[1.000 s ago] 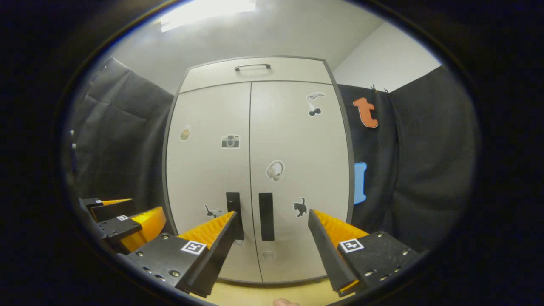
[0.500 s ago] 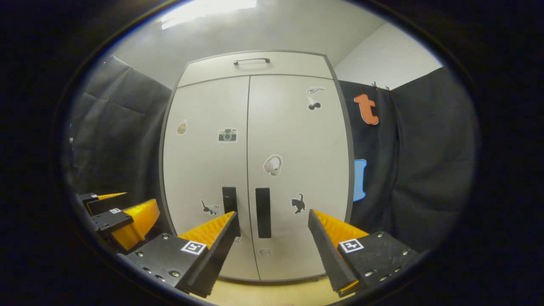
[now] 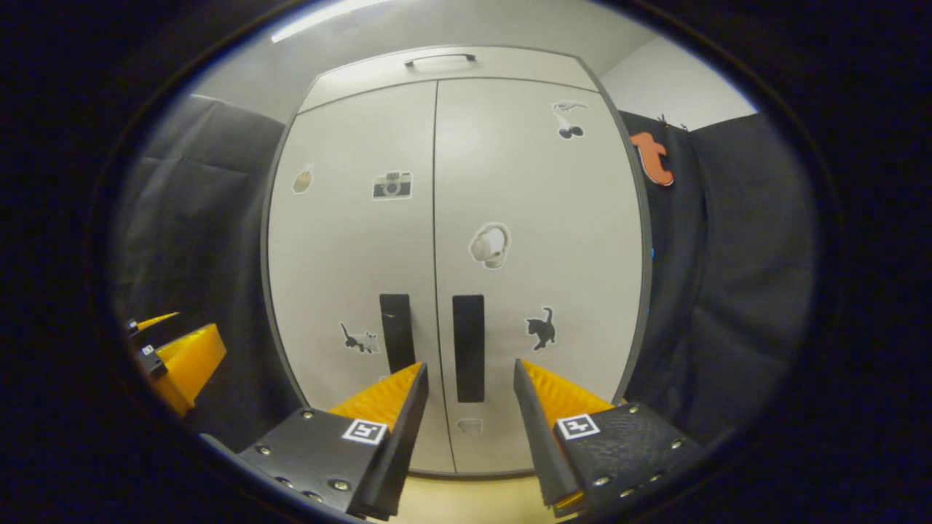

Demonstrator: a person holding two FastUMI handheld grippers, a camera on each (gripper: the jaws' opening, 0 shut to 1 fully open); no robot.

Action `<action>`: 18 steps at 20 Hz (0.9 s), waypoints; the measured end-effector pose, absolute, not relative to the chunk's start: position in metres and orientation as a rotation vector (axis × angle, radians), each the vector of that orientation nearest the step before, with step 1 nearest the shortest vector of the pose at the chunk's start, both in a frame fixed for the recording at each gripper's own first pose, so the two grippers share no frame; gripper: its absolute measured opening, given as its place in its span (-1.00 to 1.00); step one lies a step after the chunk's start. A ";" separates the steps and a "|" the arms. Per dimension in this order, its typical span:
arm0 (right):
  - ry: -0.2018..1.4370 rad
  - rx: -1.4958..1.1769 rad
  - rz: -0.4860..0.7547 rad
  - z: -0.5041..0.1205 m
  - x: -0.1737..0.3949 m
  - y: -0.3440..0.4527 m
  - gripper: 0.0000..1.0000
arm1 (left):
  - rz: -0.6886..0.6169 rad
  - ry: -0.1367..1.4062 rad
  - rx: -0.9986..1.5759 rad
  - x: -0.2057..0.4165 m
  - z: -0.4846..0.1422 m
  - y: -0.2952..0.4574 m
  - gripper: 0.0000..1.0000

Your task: Open the right door of the double-door shoe cabinet with the right hand, and open the left door with the left hand.

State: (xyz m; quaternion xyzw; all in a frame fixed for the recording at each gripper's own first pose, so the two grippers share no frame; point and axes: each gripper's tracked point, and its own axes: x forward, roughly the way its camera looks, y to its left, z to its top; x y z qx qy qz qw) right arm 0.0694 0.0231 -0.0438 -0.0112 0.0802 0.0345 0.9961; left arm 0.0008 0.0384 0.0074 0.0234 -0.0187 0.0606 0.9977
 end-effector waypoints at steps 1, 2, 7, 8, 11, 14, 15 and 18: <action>0.160 -0.032 0.068 -0.045 0.076 0.024 0.40 | 0.132 -0.037 0.050 0.001 0.006 0.042 0.92; 0.158 -0.040 0.067 -0.046 0.084 0.026 0.40 | 0.141 -0.036 0.052 0.001 0.006 0.045 0.92; 0.185 -0.055 0.056 -0.062 0.114 0.030 0.40 | 0.174 -0.016 0.067 0.005 -0.004 0.053 0.92; 0.189 -0.061 0.047 -0.064 0.120 0.029 0.40 | 0.177 -0.015 0.069 0.006 -0.005 0.055 0.92; 0.202 -0.058 0.031 -0.070 0.130 0.027 0.16 | 0.183 -0.011 0.066 0.011 -0.008 0.056 0.93; 0.198 -0.054 0.016 -0.070 0.141 0.025 -0.14 | 0.186 -0.003 0.063 0.014 -0.011 0.058 0.93; 0.196 -0.056 0.013 -0.071 0.143 0.025 -0.13 | 0.186 0.000 0.063 0.015 -0.013 0.058 0.93; 0.216 -0.057 0.031 -0.075 0.147 0.029 -0.14 | 0.187 0.009 0.058 0.018 -0.016 0.060 0.93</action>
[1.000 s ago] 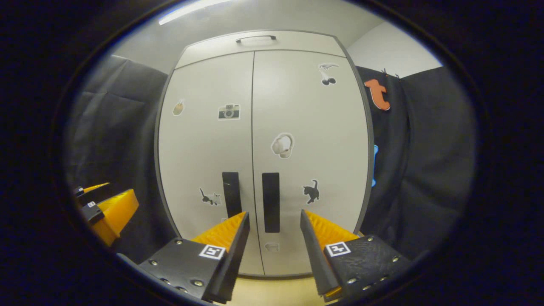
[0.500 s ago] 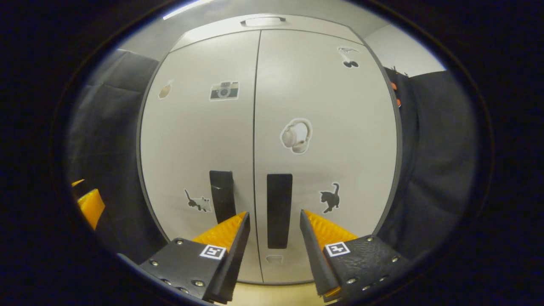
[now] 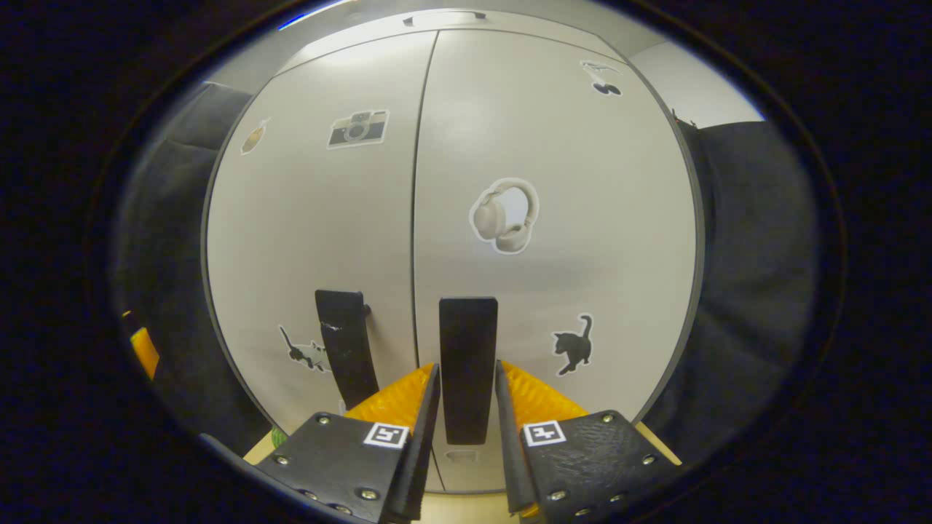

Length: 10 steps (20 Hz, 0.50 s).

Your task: Open the right door of the double-door shoe cabinet with the right hand, and open the left door with the left hand.

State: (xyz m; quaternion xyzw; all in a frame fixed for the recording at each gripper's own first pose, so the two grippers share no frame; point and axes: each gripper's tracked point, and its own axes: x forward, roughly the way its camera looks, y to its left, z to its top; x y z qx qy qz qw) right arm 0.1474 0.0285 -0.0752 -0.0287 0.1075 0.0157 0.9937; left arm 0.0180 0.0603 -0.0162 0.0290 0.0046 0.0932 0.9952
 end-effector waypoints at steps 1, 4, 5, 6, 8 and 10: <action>0.194 -0.039 0.017 -0.072 0.147 0.029 -0.32 | 0.187 0.012 0.057 0.018 -0.017 0.061 0.93; 0.197 -0.064 0.003 -0.074 0.146 0.028 -0.42 | 0.194 0.014 0.054 0.019 -0.018 0.063 0.92; 0.194 -0.066 0.006 -0.074 0.146 0.028 -0.43 | 0.196 0.015 0.053 0.019 -0.019 0.064 0.93; 0.187 -0.053 0.007 -0.075 0.145 0.029 -0.43 | 0.197 0.016 0.051 0.019 -0.019 0.064 0.92; 0.193 -0.059 0.021 -0.075 0.145 0.028 -0.57 | 0.198 0.019 0.043 0.019 -0.021 0.065 0.93; 0.190 -0.060 0.023 -0.074 0.145 0.028 -0.57 | 0.196 0.022 0.036 0.018 -0.022 0.066 0.93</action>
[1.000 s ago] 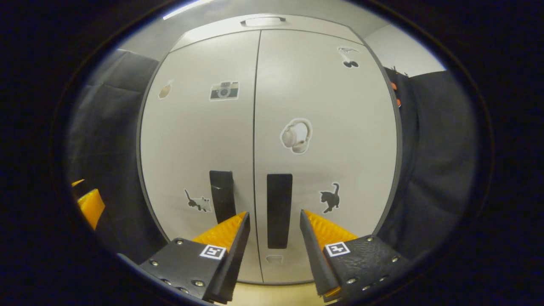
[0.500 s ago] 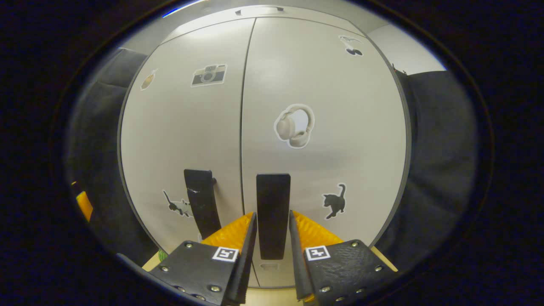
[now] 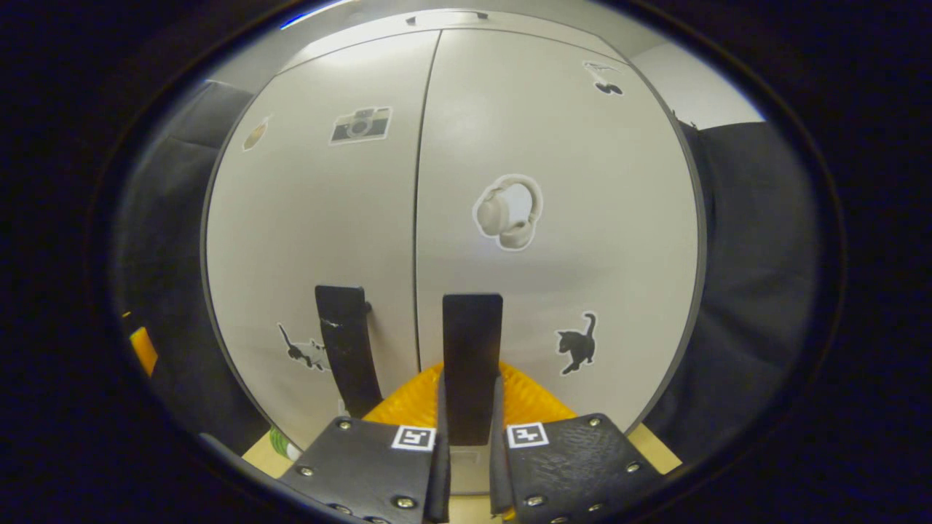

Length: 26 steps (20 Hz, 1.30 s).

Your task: Open the right door of the double-door shoe cabinet with the right hand, and open the left door with the left hand.

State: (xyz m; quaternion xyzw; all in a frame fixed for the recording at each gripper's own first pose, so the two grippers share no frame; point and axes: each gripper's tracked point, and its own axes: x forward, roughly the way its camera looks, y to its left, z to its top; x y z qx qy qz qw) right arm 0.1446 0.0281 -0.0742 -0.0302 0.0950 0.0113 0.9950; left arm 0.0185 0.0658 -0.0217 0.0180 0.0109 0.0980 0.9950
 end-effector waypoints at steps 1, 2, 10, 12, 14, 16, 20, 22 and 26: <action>0.189 -0.062 0.026 -0.074 0.143 0.028 -0.57 | 0.198 0.022 0.035 0.018 -0.022 0.067 0.93; 0.188 -0.061 0.031 -0.073 0.142 0.027 -0.57 | 0.200 0.022 0.035 0.018 -0.022 0.068 0.93; 0.173 -0.049 0.068 -0.070 0.129 0.023 -0.57 | 0.213 0.032 0.023 0.005 -0.025 0.069 0.93; 0.171 -0.043 0.069 -0.069 0.127 0.021 -0.57 | 0.215 0.031 0.021 0.003 -0.025 0.070 0.93; 0.171 -0.051 0.065 -0.069 0.126 0.020 -0.57 | 0.213 0.031 0.021 -0.001 -0.025 0.069 0.93; 0.176 -0.052 0.066 -0.069 0.125 0.019 -0.57 | 0.211 0.031 0.022 -0.006 -0.025 0.067 0.93; 0.175 -0.048 0.060 -0.068 0.125 0.018 -0.57 | 0.197 0.037 0.022 -0.010 -0.027 0.063 0.92; 0.172 -0.043 0.057 -0.068 0.125 0.018 -0.57 | 0.184 0.042 0.020 -0.012 -0.028 0.059 0.93; 0.167 -0.041 0.043 -0.068 0.125 0.017 -0.58 | 0.164 0.043 0.022 -0.015 -0.027 0.056 0.94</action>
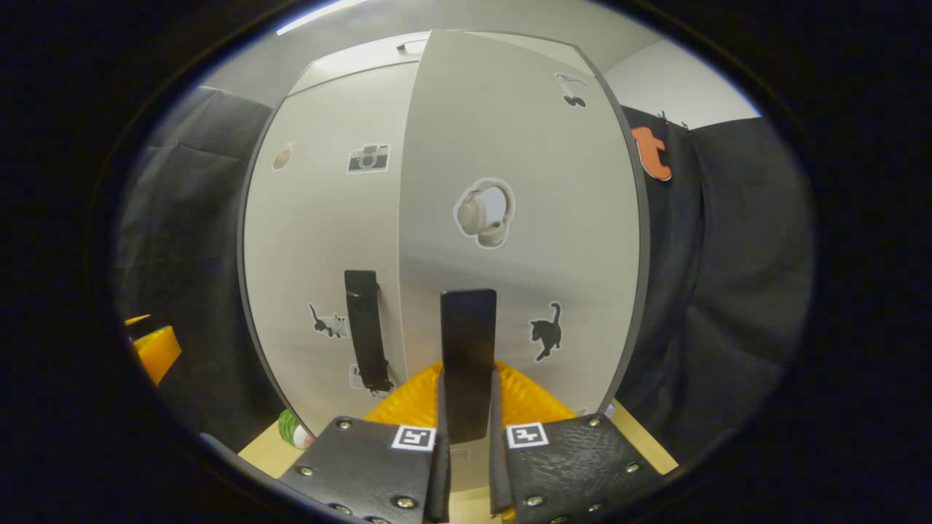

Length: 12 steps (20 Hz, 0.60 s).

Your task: Open the right door of the double-door shoe cabinet with the right hand, and open the left door with the left hand.

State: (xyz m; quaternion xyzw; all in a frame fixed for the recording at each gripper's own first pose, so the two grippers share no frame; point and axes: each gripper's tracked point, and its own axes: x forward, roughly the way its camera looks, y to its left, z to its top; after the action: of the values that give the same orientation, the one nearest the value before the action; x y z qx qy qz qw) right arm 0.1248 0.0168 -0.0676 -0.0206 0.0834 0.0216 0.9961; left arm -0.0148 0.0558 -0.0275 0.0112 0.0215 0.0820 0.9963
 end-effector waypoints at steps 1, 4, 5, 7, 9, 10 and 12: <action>0.166 -0.041 0.041 -0.068 0.124 0.017 -0.58 | 0.160 0.044 0.024 -0.014 -0.028 0.055 0.93; 0.165 -0.034 0.031 -0.067 0.124 0.016 -0.58 | 0.146 0.047 0.020 -0.015 -0.028 0.052 0.93; 0.163 -0.030 0.026 -0.067 0.124 0.016 -0.58 | 0.140 0.049 0.017 -0.015 -0.029 0.050 0.93; 0.160 -0.031 0.018 -0.067 0.123 0.015 -0.58 | 0.126 0.053 0.011 -0.014 -0.030 0.047 0.93; 0.156 -0.028 0.009 -0.068 0.122 0.015 -0.58 | 0.112 0.056 0.009 -0.015 -0.031 0.043 0.93; 0.154 -0.024 0.004 -0.067 0.121 0.014 -0.58 | 0.106 0.058 0.009 -0.016 -0.032 0.041 0.93; 0.152 -0.024 -0.005 -0.067 0.120 0.013 -0.58 | 0.098 0.060 0.010 -0.017 -0.033 0.039 0.93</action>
State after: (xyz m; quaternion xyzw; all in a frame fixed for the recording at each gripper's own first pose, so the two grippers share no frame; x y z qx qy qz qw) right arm 0.1201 0.0133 -0.0669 -0.0119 0.0762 -0.0023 0.9970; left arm -0.0166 0.0391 -0.0325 0.0052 0.0299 0.0488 0.9983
